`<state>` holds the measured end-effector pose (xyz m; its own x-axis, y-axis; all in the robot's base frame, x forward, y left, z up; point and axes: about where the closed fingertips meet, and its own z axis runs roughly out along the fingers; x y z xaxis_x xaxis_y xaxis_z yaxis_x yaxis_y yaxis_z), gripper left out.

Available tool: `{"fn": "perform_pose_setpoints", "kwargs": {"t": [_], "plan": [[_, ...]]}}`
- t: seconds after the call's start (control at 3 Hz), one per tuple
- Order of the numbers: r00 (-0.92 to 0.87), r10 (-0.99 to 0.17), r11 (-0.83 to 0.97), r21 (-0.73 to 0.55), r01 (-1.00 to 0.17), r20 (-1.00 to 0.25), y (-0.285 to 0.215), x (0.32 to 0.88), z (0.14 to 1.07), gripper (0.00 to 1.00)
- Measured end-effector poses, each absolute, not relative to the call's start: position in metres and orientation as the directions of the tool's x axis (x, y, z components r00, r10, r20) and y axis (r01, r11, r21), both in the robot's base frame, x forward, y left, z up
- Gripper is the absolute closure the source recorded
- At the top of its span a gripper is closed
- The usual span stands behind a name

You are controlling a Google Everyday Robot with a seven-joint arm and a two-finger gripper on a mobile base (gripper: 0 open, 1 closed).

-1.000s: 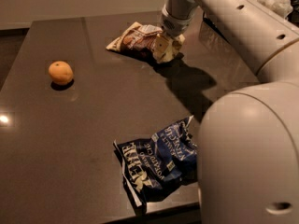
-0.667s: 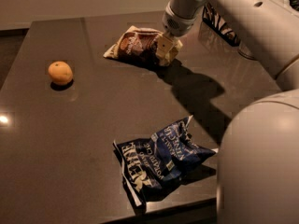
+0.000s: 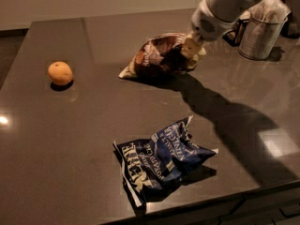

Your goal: Move brown chip bag near blue chip bag

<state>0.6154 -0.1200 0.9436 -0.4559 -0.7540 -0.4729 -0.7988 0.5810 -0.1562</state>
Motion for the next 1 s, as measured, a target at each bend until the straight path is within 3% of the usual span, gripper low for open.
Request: {"fn": "perform_pose_setpoints", "kwargs": {"t": [0.67, 1.0], "plan": [[-0.478, -0.727, 0.596, -0.108, -0.795, -0.492, -0.163, 0.501, 0.960, 1.00], [-0.456, -0.746, 0.560, -0.086, -0.824, -0.485, -0.163, 0.458, 0.961, 0.85]]}}
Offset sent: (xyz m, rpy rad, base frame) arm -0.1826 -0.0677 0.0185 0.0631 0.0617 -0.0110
